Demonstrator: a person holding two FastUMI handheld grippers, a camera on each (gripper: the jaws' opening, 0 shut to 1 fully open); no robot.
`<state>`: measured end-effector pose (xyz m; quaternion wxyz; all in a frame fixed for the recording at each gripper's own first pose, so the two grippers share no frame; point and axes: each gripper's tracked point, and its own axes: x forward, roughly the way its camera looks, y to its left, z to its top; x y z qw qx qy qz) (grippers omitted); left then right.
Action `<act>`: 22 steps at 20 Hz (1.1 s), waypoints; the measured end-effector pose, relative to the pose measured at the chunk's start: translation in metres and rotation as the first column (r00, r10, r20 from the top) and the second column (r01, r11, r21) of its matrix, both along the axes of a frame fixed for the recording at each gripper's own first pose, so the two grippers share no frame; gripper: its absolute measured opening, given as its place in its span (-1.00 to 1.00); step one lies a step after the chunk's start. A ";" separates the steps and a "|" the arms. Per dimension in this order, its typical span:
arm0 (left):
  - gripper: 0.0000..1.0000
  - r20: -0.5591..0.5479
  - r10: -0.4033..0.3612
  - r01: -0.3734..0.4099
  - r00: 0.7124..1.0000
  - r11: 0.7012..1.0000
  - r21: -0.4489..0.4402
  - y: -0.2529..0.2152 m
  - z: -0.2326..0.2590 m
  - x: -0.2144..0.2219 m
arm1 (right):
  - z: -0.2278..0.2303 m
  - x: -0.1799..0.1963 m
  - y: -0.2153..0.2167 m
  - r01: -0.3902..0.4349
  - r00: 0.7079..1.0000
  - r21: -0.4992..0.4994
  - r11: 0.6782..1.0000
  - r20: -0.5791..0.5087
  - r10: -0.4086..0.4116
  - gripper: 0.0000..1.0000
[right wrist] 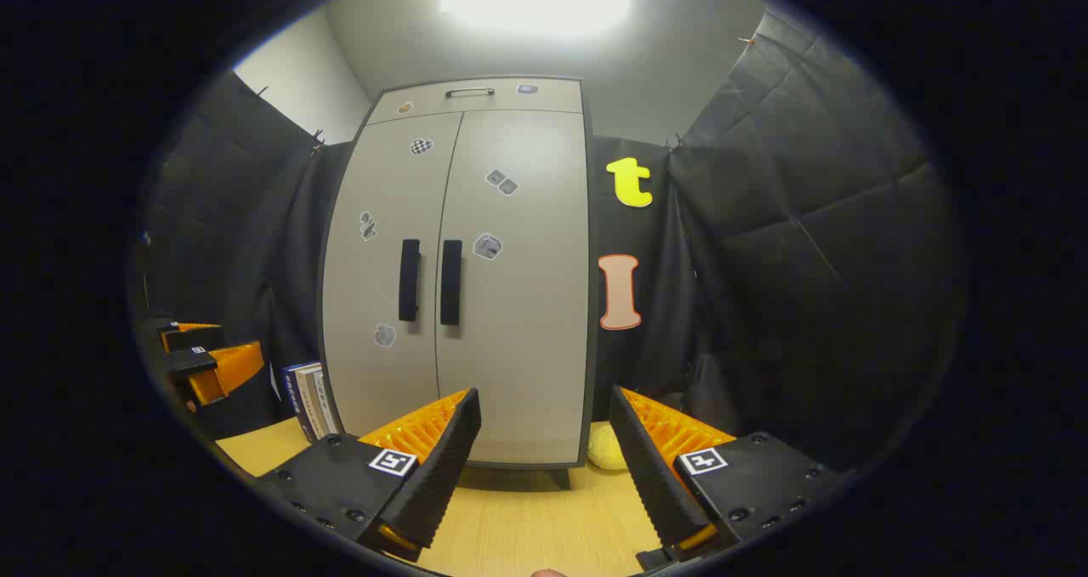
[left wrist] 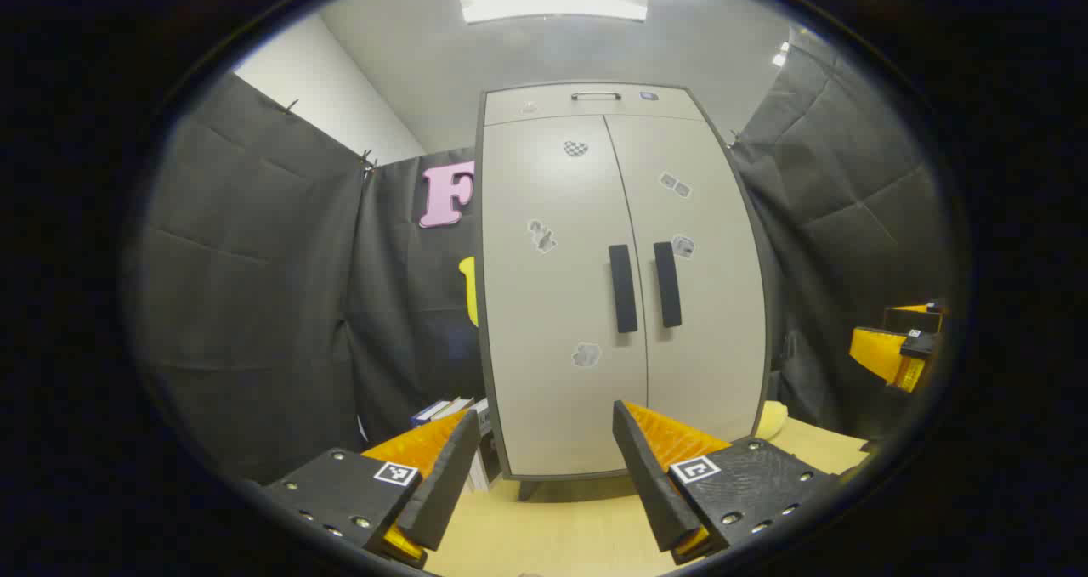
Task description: Open the right door of the double-door shoe cabinet with the right hand, and open the left door with the left hand.
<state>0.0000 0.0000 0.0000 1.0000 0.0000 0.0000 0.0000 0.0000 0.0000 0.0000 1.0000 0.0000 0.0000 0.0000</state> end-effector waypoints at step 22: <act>0.84 0.000 0.025 -0.025 1.000 1.000 -0.018 0.011 0.002 -0.006 | 0.012 -0.002 0.010 -0.008 1.000 0.017 1.000 0.016 0.008 0.93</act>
